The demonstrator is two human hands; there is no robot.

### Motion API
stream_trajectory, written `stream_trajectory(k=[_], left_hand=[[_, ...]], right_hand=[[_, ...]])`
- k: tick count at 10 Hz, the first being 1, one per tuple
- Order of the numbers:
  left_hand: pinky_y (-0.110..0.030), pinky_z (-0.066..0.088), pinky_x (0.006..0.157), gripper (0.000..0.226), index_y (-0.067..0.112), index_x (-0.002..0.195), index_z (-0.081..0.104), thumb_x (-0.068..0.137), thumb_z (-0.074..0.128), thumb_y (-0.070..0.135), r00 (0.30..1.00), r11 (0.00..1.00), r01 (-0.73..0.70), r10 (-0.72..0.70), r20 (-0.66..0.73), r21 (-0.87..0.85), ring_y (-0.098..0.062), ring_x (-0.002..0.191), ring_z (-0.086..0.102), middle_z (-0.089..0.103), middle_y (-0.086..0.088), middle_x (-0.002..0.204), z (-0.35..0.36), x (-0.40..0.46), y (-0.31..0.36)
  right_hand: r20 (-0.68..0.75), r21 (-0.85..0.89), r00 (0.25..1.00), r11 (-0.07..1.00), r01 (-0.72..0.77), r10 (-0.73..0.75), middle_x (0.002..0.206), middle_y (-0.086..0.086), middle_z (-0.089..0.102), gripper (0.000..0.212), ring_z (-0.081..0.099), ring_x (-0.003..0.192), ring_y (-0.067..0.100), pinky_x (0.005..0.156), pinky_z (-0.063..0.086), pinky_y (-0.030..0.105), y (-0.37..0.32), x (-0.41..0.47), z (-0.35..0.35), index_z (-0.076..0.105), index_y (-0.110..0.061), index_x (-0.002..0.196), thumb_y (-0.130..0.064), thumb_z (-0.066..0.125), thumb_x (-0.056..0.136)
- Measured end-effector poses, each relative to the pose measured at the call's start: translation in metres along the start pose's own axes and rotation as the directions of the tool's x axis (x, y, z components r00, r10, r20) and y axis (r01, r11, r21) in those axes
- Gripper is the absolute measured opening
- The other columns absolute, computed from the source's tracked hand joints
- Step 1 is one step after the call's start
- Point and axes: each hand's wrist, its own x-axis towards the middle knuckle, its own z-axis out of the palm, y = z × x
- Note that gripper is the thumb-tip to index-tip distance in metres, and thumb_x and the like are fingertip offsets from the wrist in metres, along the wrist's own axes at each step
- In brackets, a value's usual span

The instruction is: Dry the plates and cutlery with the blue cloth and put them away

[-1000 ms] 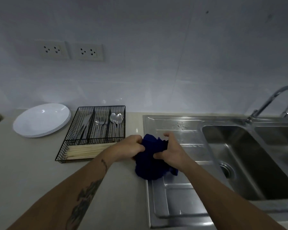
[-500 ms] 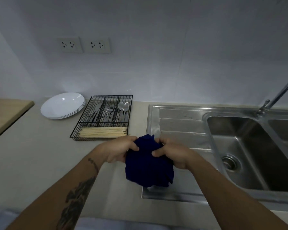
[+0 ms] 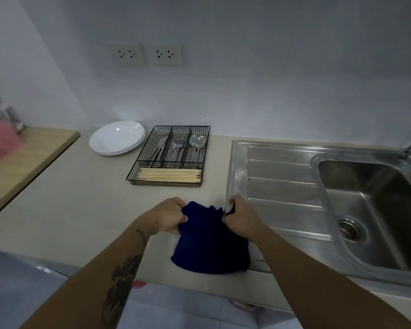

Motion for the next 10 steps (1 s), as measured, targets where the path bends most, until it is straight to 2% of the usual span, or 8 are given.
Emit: stream_trajectory(k=[1,2,3,4,5,6,7,10], left_hand=[[-0.029,0.055,0.079,0.043,0.020,0.133,0.047,0.091,0.055,0.010,0.978,0.910,-0.138,0.187,-0.091,0.390,-0.022,0.104,0.057,0.054,-0.008,0.123,0.008,0.021,-0.023],[-0.039,0.042,0.105,0.048,0.019,0.144,0.043,0.097,0.049,0.029,0.835,0.638,-0.299,0.535,-0.130,0.710,-0.027,0.125,0.043,0.040,-0.008,0.141,0.017,0.034,-0.042],[-0.048,0.038,0.110,0.055,0.009,0.143,0.047,0.096,0.037,0.038,0.663,0.344,-0.480,0.745,0.077,0.807,-0.031,0.129,0.047,0.046,-0.011,0.143,0.036,0.043,-0.060],[-0.053,0.015,0.119,0.064,0.012,0.151,0.039,0.098,0.031,0.048,0.638,0.194,-0.501,0.741,0.208,0.843,-0.030,0.145,0.033,0.036,-0.010,0.157,0.049,0.056,-0.085],[-0.054,0.002,0.117,0.065,0.020,0.157,0.024,0.101,0.024,0.053,0.663,0.171,-0.503,0.705,0.252,0.847,-0.025,0.151,0.019,0.020,-0.006,0.164,0.041,0.064,-0.097],[-0.052,-0.004,0.119,0.069,0.024,0.159,0.013,0.098,0.017,0.058,0.656,0.127,-0.539,0.683,0.320,0.833,-0.025,0.153,0.011,0.010,-0.005,0.166,0.035,0.065,-0.091],[-0.050,-0.008,0.122,0.080,0.024,0.159,0.005,0.089,0.001,0.061,0.694,0.120,-0.546,0.620,0.367,0.829,-0.023,0.154,0.001,0.000,-0.004,0.167,0.030,0.058,-0.077],[-0.044,0.007,0.124,0.063,0.013,0.158,0.015,0.104,0.030,0.042,0.698,0.218,-0.521,0.666,0.264,0.825,-0.023,0.152,0.009,0.007,-0.008,0.167,0.000,0.020,0.034]], right_hand=[[-0.146,-0.191,0.989,0.981,-0.029,0.001,0.119,0.013,0.054,0.048,0.057,0.102,0.028,0.086,0.055,0.042,0.018,-0.003,0.000,0.045,-0.016,0.124,-0.010,0.064,0.080],[-0.304,-0.441,0.952,0.892,-0.099,-0.045,0.133,0.010,0.047,0.052,0.044,0.122,0.031,0.102,0.042,0.043,0.030,-0.014,0.004,0.042,-0.019,0.137,-0.028,0.060,0.089],[-0.314,-0.593,0.894,0.801,0.077,-0.319,0.148,0.007,0.041,0.050,0.038,0.135,0.030,0.110,0.036,0.043,0.026,-0.026,0.025,0.043,-0.023,0.144,-0.037,0.049,0.096],[-0.068,-0.705,0.961,0.695,0.143,-0.267,0.168,0.006,0.007,0.073,0.007,0.154,0.031,0.124,0.014,0.048,0.040,-0.036,0.054,0.016,-0.030,0.159,-0.056,0.016,0.091],[-0.089,-0.710,0.989,0.704,0.020,-0.117,0.167,0.002,-0.016,0.083,-0.008,0.155,0.030,0.124,0.003,0.046,0.068,-0.049,0.067,-0.009,-0.034,0.159,-0.064,-0.007,0.082],[-0.125,-0.699,0.991,0.713,-0.052,-0.050,0.167,0.003,-0.015,0.084,-0.007,0.155,0.030,0.124,0.004,0.045,0.070,-0.054,0.071,-0.011,-0.030,0.159,-0.062,-0.010,0.081],[-0.134,-0.688,0.991,0.719,-0.097,0.006,0.168,0.004,-0.011,0.068,-0.004,0.155,0.031,0.125,0.006,0.047,0.058,-0.054,0.072,-0.007,-0.028,0.160,-0.054,0.010,0.099],[-0.310,-0.453,0.940,0.892,-0.012,-0.145,0.166,0.007,0.017,0.058,0.020,0.150,0.028,0.123,0.019,0.038,-0.042,-0.033,-0.008,0.017,-0.016,0.160,-0.029,0.034,0.105]])
